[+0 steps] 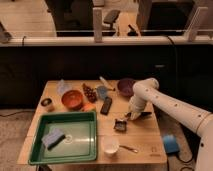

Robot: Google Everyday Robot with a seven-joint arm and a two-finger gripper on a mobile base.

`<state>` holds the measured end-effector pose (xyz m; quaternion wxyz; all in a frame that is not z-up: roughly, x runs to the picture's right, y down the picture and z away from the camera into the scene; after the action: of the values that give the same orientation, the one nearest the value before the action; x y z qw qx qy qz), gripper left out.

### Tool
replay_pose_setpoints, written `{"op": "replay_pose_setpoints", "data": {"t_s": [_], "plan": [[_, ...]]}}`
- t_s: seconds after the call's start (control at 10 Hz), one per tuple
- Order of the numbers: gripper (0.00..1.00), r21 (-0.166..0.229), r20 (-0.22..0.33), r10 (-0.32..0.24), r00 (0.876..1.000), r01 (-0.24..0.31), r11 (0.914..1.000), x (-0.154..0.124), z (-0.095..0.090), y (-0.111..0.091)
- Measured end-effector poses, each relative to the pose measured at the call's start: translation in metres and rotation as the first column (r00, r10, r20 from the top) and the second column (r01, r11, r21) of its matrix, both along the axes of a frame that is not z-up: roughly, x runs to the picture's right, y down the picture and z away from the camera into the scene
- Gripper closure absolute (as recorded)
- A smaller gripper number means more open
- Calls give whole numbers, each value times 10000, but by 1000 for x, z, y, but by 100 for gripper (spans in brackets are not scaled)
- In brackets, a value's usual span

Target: Place brush in tray

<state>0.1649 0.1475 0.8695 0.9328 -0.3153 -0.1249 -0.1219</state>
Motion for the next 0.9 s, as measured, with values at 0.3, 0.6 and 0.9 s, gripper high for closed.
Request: {"op": "replay_pose_setpoints", "data": {"t_s": [0.3,0.6,0.9], "plan": [[97,495,60,80,10000,-83,9987,1,-16,-17],[97,1019,231,-21,9997,-3,9948,-6,-35,-37],[97,1422,312,-21,9995,-23,9898,-9,-41,-44]]}}
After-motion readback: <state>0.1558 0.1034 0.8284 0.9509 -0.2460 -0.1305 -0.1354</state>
